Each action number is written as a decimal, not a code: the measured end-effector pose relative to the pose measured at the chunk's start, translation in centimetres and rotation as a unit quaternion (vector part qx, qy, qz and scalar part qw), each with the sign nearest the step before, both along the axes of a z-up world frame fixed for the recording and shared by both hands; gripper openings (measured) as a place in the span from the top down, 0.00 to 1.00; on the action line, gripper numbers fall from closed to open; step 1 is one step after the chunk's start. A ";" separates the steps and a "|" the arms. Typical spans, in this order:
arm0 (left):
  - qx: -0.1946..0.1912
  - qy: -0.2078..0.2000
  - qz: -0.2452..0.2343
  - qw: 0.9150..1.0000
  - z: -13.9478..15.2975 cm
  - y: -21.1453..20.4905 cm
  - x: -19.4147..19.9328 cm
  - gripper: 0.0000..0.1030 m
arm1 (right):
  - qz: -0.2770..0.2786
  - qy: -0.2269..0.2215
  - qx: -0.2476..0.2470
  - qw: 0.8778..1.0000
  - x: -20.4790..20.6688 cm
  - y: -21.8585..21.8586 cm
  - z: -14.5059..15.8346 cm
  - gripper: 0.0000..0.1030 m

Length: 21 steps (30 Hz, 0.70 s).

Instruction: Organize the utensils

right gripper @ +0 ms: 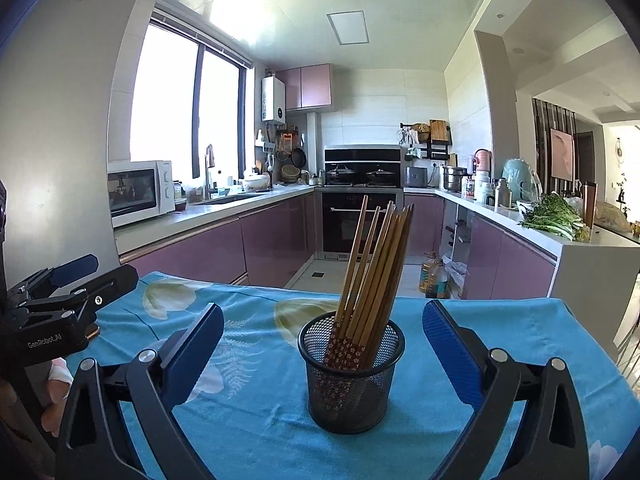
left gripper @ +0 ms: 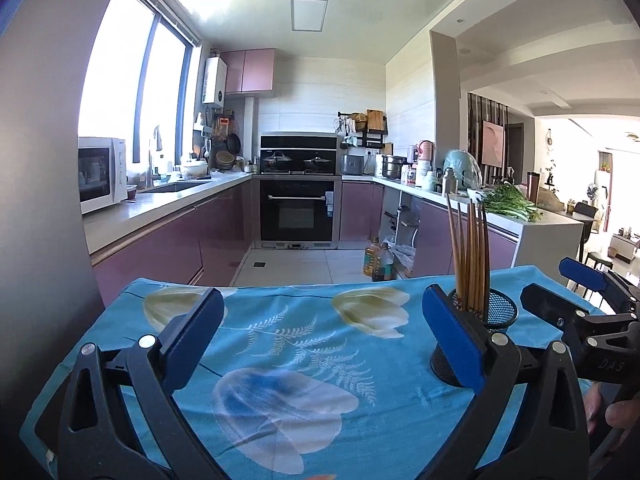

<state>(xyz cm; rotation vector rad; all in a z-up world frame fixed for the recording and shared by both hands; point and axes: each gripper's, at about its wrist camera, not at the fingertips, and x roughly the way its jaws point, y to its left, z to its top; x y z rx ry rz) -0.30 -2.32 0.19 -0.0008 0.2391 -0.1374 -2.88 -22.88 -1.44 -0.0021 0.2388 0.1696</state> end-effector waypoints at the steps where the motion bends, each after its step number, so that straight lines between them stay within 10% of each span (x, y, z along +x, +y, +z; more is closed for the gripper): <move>1: 0.000 0.000 0.002 1.000 0.0 0.1 -0.1 0.05 | 0.000 0.000 0.000 1.000 0.0 0.2 0.0 0.07; 21: 0.002 -0.007 0.023 1.000 0.8 0.6 -1.2 0.05 | -0.011 -0.007 0.003 1.000 -0.6 0.3 0.1 0.07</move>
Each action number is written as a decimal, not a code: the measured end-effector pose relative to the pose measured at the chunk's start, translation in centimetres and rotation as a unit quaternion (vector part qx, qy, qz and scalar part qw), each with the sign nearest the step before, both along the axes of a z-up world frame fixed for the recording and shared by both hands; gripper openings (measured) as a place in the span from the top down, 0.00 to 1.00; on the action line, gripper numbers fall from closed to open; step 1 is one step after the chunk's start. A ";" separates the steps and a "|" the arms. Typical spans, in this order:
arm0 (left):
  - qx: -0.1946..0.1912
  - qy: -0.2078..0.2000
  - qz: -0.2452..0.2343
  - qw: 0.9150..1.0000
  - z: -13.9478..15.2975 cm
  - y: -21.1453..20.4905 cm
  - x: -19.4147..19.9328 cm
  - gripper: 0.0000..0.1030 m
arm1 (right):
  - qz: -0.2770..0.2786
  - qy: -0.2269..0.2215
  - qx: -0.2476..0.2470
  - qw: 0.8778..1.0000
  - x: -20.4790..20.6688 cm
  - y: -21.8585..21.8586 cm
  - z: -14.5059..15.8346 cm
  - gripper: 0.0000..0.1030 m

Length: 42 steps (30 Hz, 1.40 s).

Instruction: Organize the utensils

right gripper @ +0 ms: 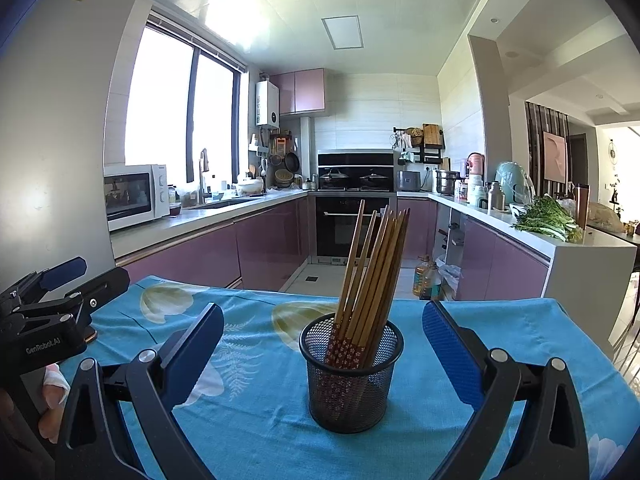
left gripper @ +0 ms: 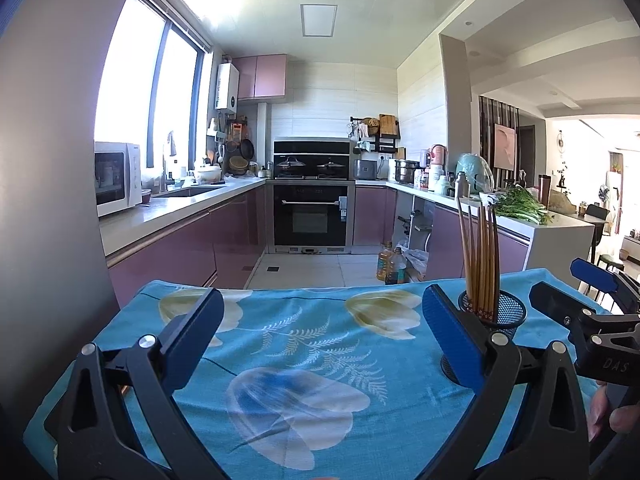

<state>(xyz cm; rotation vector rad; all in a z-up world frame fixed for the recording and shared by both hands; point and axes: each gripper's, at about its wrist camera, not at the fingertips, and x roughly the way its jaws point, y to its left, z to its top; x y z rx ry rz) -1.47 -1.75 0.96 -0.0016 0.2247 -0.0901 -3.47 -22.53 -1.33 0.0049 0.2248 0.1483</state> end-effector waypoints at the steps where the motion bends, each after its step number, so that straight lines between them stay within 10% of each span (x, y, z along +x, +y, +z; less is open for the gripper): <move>1: 0.001 0.001 -0.001 1.000 0.0 0.0 0.0 0.05 | 0.000 -0.001 0.000 1.000 0.0 0.0 0.0 0.07; 42: 0.002 -0.011 0.007 1.000 0.5 -0.4 -0.2 0.05 | -0.003 -0.006 0.007 1.000 0.0 0.2 0.3 0.07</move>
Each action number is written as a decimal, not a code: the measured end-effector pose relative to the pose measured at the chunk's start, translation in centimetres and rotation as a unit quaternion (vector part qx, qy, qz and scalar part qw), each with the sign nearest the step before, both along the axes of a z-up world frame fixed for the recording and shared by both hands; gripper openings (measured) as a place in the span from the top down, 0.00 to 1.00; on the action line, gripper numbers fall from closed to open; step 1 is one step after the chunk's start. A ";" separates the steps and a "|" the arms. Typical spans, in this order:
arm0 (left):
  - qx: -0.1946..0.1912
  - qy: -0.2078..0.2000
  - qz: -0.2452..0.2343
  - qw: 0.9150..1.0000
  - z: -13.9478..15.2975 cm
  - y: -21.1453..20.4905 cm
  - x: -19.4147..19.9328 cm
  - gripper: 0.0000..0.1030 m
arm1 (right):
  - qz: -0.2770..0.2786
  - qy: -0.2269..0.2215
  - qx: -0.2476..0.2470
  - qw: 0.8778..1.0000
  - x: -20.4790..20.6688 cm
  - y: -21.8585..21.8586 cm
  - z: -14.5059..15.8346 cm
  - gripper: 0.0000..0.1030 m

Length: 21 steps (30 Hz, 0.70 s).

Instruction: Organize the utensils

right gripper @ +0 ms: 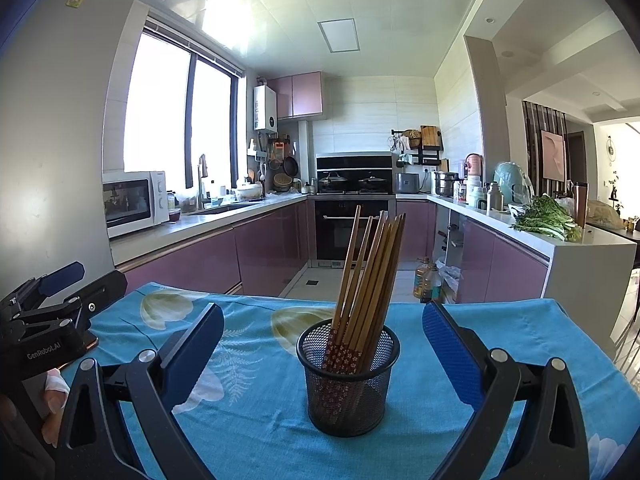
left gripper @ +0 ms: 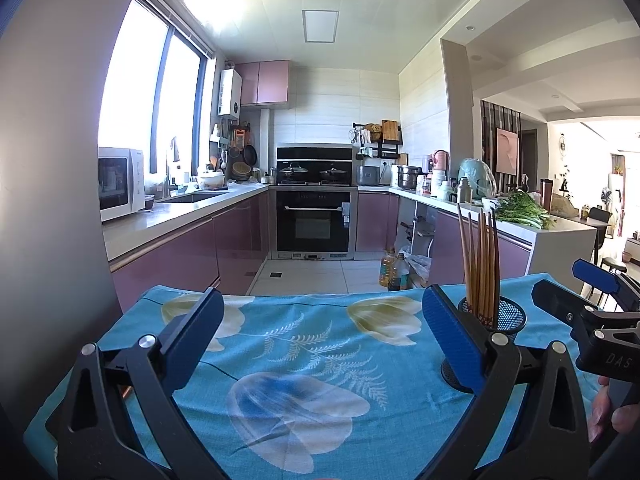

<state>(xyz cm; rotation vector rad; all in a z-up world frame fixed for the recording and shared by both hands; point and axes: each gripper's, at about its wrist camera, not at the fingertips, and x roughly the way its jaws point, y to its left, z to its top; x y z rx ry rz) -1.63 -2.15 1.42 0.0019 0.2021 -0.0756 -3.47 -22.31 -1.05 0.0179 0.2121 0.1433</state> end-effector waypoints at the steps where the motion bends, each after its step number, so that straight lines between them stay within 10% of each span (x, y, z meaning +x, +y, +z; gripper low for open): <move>1: 0.000 -0.001 0.000 1.000 0.0 0.0 0.0 0.05 | 0.000 0.000 0.000 1.000 0.0 0.0 0.0 0.06; 21: 0.001 -0.002 0.002 1.000 0.0 0.0 0.0 0.05 | 0.000 0.000 0.001 1.000 0.1 0.0 0.2 0.07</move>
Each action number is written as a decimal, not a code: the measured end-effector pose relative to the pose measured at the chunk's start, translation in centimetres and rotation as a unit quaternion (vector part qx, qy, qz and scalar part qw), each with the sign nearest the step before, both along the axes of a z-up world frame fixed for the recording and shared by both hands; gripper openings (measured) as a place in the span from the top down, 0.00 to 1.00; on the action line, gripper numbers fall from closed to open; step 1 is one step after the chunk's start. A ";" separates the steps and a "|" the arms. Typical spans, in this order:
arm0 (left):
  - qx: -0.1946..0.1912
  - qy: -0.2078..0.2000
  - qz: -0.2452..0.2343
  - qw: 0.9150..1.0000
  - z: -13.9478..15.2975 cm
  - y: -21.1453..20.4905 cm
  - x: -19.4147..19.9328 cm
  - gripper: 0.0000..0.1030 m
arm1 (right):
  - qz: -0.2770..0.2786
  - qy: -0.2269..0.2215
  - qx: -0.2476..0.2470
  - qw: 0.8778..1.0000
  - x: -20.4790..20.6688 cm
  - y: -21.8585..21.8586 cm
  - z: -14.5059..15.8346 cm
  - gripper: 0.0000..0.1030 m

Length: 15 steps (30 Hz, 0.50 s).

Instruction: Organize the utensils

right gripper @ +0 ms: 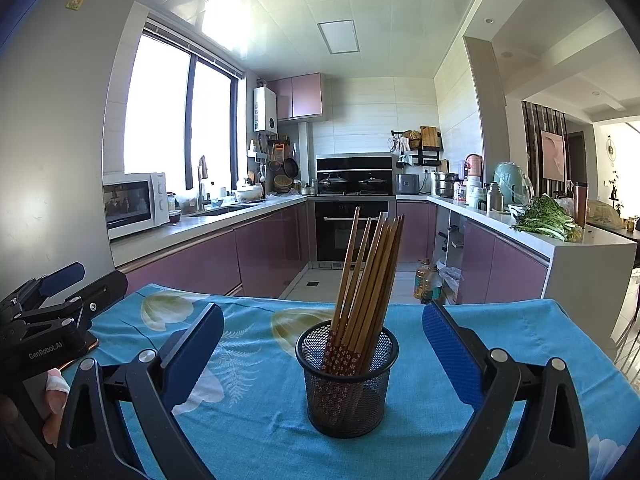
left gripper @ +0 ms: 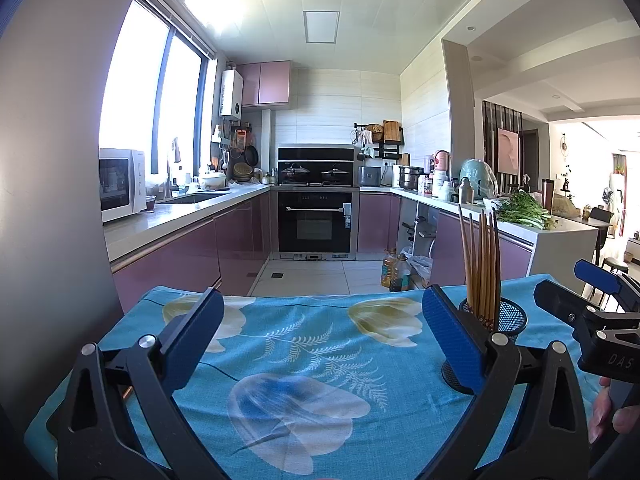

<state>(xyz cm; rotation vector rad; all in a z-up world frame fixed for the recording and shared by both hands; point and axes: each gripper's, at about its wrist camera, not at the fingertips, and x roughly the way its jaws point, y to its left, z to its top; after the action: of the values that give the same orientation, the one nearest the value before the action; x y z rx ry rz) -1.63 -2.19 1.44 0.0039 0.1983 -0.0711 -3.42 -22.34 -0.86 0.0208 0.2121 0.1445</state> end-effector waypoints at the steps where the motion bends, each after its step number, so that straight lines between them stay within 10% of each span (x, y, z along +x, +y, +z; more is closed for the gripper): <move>1: -0.001 0.000 0.000 1.000 0.0 0.0 0.0 0.05 | 0.000 0.000 0.001 1.000 0.0 0.0 0.1 0.06; 15: -0.001 0.000 0.001 1.000 0.0 0.0 0.0 0.05 | -0.002 0.000 0.001 1.000 0.1 -0.1 0.1 0.06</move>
<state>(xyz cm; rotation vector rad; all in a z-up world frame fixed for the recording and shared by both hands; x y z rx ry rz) -1.64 -2.22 1.44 0.0017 0.1990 -0.0702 -3.36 -22.43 -0.76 0.0241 0.2109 0.1407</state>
